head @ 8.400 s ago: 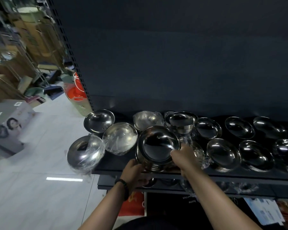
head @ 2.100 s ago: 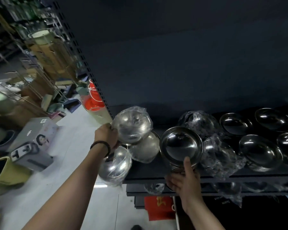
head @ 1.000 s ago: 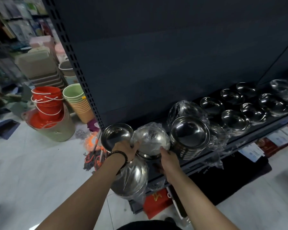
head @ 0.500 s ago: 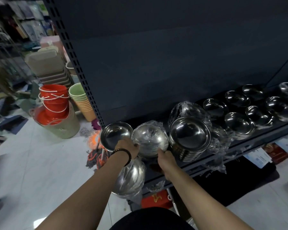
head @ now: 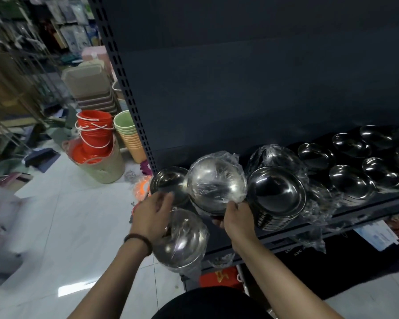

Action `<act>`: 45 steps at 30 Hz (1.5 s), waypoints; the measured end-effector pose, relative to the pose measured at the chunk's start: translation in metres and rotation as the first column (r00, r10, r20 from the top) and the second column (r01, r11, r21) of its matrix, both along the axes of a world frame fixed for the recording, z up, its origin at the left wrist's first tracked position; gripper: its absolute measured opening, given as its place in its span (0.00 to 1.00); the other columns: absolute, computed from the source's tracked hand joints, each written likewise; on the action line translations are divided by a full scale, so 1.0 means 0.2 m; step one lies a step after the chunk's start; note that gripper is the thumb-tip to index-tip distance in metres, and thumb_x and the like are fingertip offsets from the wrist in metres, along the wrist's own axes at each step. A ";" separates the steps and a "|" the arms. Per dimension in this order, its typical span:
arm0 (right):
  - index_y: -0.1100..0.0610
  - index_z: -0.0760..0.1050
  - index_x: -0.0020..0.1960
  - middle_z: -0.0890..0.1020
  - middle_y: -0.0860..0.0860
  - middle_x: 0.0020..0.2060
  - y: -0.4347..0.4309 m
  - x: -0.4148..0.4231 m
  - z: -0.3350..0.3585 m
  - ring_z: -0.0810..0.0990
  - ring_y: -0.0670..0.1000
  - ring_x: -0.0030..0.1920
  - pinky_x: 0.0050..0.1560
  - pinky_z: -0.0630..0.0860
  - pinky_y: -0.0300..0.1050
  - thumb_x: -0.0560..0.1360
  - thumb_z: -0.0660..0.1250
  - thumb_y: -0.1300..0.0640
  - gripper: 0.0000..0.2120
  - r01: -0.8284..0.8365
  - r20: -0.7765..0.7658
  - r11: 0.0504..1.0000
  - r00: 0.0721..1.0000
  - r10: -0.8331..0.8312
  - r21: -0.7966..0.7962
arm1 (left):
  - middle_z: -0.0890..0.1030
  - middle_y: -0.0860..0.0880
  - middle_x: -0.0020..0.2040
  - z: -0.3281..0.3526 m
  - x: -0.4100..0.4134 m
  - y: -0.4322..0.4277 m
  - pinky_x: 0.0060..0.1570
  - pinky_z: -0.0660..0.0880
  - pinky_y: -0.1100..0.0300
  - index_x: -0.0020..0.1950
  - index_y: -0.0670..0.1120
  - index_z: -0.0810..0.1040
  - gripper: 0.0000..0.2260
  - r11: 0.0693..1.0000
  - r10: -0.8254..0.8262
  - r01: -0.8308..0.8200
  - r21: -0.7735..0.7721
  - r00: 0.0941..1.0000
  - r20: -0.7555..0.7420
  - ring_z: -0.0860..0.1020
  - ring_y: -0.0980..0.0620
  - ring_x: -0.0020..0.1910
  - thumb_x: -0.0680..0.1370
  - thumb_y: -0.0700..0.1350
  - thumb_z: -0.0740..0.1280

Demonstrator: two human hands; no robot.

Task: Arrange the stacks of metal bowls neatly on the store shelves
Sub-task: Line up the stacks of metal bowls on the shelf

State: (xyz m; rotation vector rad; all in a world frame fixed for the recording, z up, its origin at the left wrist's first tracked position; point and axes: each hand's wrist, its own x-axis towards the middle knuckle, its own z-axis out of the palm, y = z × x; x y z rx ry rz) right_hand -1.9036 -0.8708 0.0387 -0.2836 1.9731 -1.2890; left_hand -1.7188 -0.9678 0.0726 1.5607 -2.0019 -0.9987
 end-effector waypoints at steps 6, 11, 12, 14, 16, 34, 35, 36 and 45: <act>0.53 0.78 0.58 0.86 0.56 0.51 0.04 0.02 -0.01 0.87 0.56 0.47 0.46 0.85 0.54 0.84 0.58 0.56 0.10 -0.089 0.082 0.995 0.992 0.092 -0.037 | 0.83 0.43 0.53 -0.20 0.35 0.11 0.40 0.82 0.51 0.72 0.50 0.70 0.20 0.796 0.097 -0.153 0.586 0.987 0.125 0.87 0.44 0.41 0.83 0.56 0.66; 0.60 0.76 0.62 0.83 0.62 0.58 0.12 0.00 0.02 0.87 0.63 0.54 0.46 0.87 0.54 0.85 0.60 0.57 0.11 -0.149 0.240 0.986 0.957 0.162 -0.071 | 0.87 0.39 0.47 -0.23 0.26 0.19 0.41 0.85 0.49 0.68 0.50 0.75 0.17 0.783 0.136 -0.078 0.617 0.989 -0.048 0.88 0.40 0.39 0.79 0.41 0.70; 0.62 0.75 0.62 0.83 0.63 0.59 0.14 -0.01 0.02 0.86 0.64 0.55 0.48 0.87 0.57 0.85 0.61 0.58 0.10 -0.154 0.251 0.986 0.953 0.167 -0.070 | 0.87 0.38 0.47 -0.24 0.23 0.19 0.39 0.85 0.50 0.67 0.50 0.76 0.18 0.783 0.140 -0.079 0.617 0.989 -0.050 0.88 0.40 0.38 0.78 0.40 0.69; 0.64 0.76 0.63 0.82 0.65 0.59 0.17 -0.03 0.03 0.86 0.65 0.56 0.46 0.87 0.57 0.85 0.60 0.59 0.11 -0.165 0.289 0.983 0.940 0.182 -0.082 | 0.86 0.39 0.50 -0.27 0.18 0.19 0.39 0.86 0.49 0.65 0.51 0.78 0.18 0.786 0.135 -0.073 0.613 0.989 -0.055 0.88 0.40 0.39 0.75 0.43 0.70; 0.65 0.76 0.64 0.84 0.66 0.58 0.21 -0.04 0.04 0.88 0.65 0.52 0.42 0.86 0.52 0.86 0.60 0.60 0.13 -0.170 0.322 0.981 0.927 0.192 -0.094 | 0.86 0.42 0.51 -0.34 0.14 0.16 0.42 0.86 0.46 0.64 0.52 0.78 0.20 0.804 0.126 -0.078 0.590 0.991 -0.041 0.88 0.42 0.42 0.72 0.48 0.71; 0.56 0.77 0.47 0.84 0.57 0.48 0.22 0.01 -0.12 0.87 0.61 0.48 0.54 0.84 0.66 0.72 0.59 0.41 0.20 -0.251 -0.033 0.948 0.964 0.262 0.194 | 0.83 0.53 0.60 -0.22 -0.03 0.29 0.44 0.85 0.52 0.65 0.60 0.77 0.13 0.820 0.263 -0.005 0.572 0.891 -0.369 0.87 0.50 0.48 0.84 0.60 0.61; 0.56 0.77 0.47 0.85 0.57 0.47 0.21 0.00 -0.14 0.87 0.60 0.48 0.54 0.83 0.65 0.72 0.58 0.40 0.21 -0.277 -0.048 0.937 0.955 0.293 0.213 | 0.82 0.56 0.59 -0.21 -0.04 0.30 0.41 0.84 0.57 0.64 0.62 0.77 0.11 0.834 0.227 0.022 0.552 0.897 -0.379 0.87 0.55 0.46 0.85 0.60 0.60; 0.57 0.78 0.47 0.85 0.57 0.47 0.20 0.02 -0.11 0.86 0.61 0.49 0.55 0.83 0.63 0.74 0.58 0.41 0.20 -0.291 -0.064 0.928 0.948 0.313 0.234 | 0.82 0.56 0.57 -0.20 -0.04 0.31 0.42 0.84 0.57 0.62 0.64 0.77 0.09 0.851 0.194 0.033 0.524 0.907 -0.373 0.86 0.57 0.46 0.85 0.59 0.60; 0.60 0.79 0.65 0.84 0.58 0.59 0.20 0.00 -0.11 0.83 0.60 0.61 0.63 0.80 0.58 0.78 0.54 0.31 0.36 -0.389 -0.085 0.864 0.897 0.435 0.320 | 0.84 0.48 0.45 -0.22 -0.07 0.30 0.49 0.83 0.39 0.62 0.62 0.76 0.08 0.933 0.010 0.065 0.353 0.979 -0.205 0.85 0.45 0.45 0.84 0.52 0.63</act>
